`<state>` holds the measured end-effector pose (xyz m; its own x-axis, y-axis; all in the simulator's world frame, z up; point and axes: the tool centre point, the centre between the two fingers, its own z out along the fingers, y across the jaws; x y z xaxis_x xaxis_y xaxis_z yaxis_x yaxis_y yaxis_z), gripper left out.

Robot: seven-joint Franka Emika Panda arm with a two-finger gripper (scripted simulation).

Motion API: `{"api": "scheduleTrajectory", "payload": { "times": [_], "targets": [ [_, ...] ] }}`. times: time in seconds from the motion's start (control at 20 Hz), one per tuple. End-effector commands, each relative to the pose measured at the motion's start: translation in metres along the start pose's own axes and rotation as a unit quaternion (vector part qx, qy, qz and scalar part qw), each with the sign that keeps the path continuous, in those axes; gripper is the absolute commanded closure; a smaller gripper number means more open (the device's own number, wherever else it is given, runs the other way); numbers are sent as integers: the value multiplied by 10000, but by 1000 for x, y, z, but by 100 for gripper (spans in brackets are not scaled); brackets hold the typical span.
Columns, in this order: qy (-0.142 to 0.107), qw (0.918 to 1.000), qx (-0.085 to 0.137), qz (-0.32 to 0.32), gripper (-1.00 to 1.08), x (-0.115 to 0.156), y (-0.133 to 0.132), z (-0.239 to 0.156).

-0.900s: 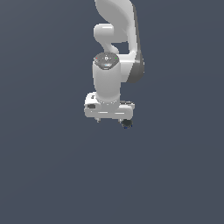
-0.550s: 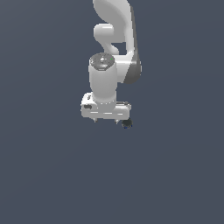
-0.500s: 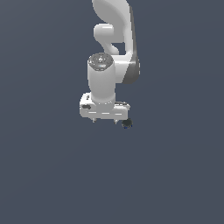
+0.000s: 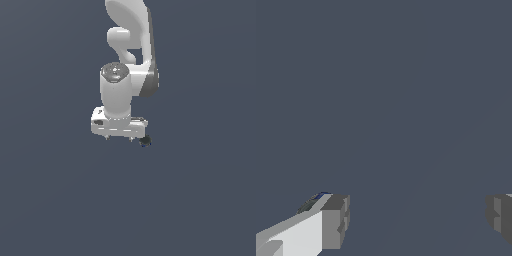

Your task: Pick up the object and move it to a goal position.

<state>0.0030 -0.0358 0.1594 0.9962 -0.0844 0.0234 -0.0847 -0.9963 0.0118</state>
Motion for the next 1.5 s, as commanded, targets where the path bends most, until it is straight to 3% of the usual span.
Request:
{"api": "scheduleTrajectory", "payload": {
  "times": [0.0,0.75,1.05,1.45],
  "targets": [
    [-11,10000,4,12,-92,-5,-10,7],
    [-100,9997,49,220,-92,-79,-107,80],
    [-117,9996,56,256,-92,-95,-121,91],
    [-122,9996,55,247,-92,-96,-122,99]
  ]
}}
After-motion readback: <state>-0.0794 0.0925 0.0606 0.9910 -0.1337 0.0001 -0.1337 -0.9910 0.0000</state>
